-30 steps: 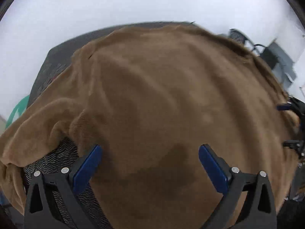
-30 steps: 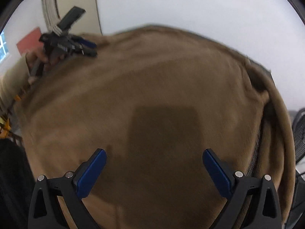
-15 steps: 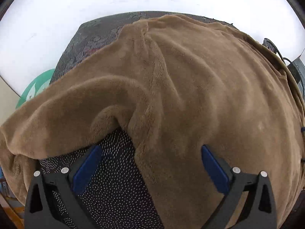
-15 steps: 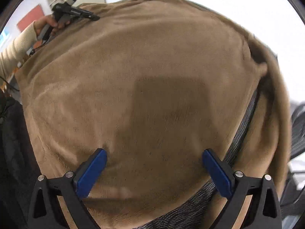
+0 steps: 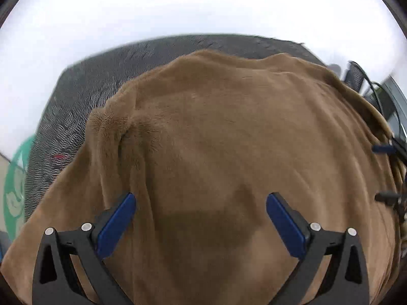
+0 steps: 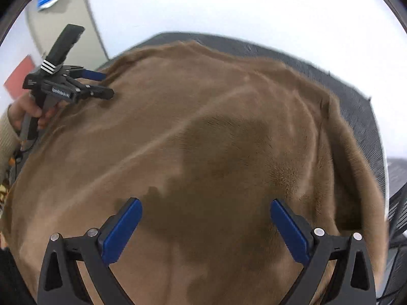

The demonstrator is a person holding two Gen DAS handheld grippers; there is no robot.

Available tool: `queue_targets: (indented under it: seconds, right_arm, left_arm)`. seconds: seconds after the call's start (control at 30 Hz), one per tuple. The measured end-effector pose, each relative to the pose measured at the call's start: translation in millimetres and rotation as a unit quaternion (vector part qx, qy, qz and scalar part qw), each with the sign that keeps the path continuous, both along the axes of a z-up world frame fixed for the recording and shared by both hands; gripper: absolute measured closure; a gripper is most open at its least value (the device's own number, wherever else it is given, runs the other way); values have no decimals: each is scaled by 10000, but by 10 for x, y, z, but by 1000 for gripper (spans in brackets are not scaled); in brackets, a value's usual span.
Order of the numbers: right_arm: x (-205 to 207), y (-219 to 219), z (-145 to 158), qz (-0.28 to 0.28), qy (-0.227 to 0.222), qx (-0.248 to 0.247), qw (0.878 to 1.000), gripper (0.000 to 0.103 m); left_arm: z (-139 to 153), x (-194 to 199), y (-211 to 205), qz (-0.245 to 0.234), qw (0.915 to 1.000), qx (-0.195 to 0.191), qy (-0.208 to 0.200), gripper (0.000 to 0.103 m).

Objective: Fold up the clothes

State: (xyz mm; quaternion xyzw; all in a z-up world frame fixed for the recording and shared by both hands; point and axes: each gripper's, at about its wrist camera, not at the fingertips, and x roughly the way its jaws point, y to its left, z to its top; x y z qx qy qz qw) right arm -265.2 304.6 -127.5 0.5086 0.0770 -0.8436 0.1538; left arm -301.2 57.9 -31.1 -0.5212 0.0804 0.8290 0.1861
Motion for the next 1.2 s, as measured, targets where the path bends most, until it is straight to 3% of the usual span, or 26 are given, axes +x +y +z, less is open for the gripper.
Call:
queue_targets:
  seconds: [0.33, 0.43, 0.57, 0.7, 0.77, 0.87, 1.03, 1.13, 1.2]
  right_arm:
    - [12, 597, -88, -282, 256, 580, 9976, 1]
    - [81, 721, -56, -339, 288, 516, 9977, 1]
    - [91, 645, -12, -449, 276, 591, 9969, 1]
    - [346, 350, 243, -86, 444, 253, 9987, 1]
    - [528, 158, 336, 339, 433, 61, 9985, 1]
    - [819, -164, 333, 1060, 219, 39, 9941, 1]
    - [1173, -406, 14, 1667, -294, 411, 9847, 1]
    - [1363, -269, -61, 1631, -404, 393, 9850, 1]
    - [1445, -132, -71, 1559, -465, 396, 9859, 1]
  left_arm:
    - [-88, -369, -351, 521, 9967, -396, 481, 0]
    - [-105, -456, -500, 780, 9959, -250, 374, 0]
    - [-50, -415, -482, 734, 9957, -407, 403, 0]
    - [162, -154, -394, 575, 9970, -172, 483, 0]
    - [293, 119, -314, 258, 9986, 123, 455, 0]
    - [374, 546, -135, -356, 9986, 274, 288, 0]
    - [185, 1126, 131, -1078, 9937, -200, 215, 0]
    - [18, 1242, 106, -1085, 9923, -532, 259, 0]
    - [-5, 1204, -41, -861, 9956, -302, 190, 0]
